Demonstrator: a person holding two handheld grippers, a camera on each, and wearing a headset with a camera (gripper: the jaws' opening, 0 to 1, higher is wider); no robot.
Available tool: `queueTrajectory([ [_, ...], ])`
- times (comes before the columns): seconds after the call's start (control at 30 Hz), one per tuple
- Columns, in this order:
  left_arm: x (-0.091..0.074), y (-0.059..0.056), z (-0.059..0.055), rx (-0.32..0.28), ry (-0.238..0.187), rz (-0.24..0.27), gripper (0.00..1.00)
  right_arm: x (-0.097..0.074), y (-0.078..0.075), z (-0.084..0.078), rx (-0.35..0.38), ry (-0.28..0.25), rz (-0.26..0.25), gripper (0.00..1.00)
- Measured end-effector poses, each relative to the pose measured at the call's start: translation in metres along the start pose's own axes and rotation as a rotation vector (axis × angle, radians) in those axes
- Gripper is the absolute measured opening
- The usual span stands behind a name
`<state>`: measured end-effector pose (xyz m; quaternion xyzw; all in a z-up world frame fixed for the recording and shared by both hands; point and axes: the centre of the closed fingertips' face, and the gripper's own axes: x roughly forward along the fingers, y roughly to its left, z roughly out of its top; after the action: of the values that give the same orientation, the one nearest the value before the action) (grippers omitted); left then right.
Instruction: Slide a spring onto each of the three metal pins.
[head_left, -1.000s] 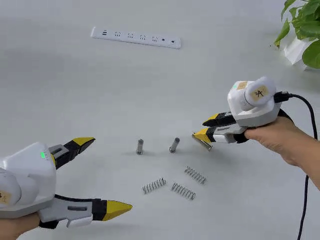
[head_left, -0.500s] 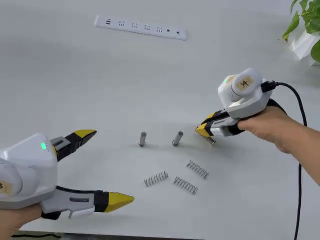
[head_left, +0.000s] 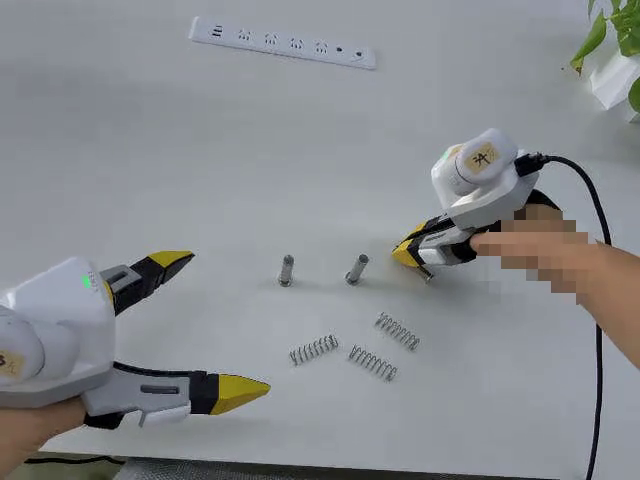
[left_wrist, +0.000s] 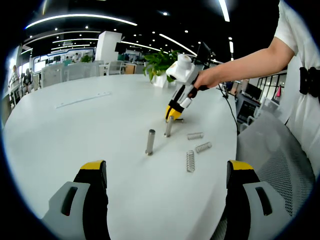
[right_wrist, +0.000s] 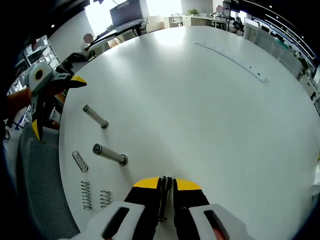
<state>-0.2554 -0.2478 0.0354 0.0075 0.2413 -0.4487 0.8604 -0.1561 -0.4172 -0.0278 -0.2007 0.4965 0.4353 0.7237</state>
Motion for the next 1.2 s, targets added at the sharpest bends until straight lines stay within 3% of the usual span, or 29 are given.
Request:
queueTrajectory([
  [0.77,0.003,-0.002,0.003,0.005,0.002,-0.011,0.99,-0.001,0.002,-0.004,0.022,-0.004,0.000,0.05],
  [1.2,0.005,-0.005,0.006,0.013,0.002,-0.020,0.99,-0.020,-0.002,-0.004,0.040,-0.063,-0.024,0.05],
])
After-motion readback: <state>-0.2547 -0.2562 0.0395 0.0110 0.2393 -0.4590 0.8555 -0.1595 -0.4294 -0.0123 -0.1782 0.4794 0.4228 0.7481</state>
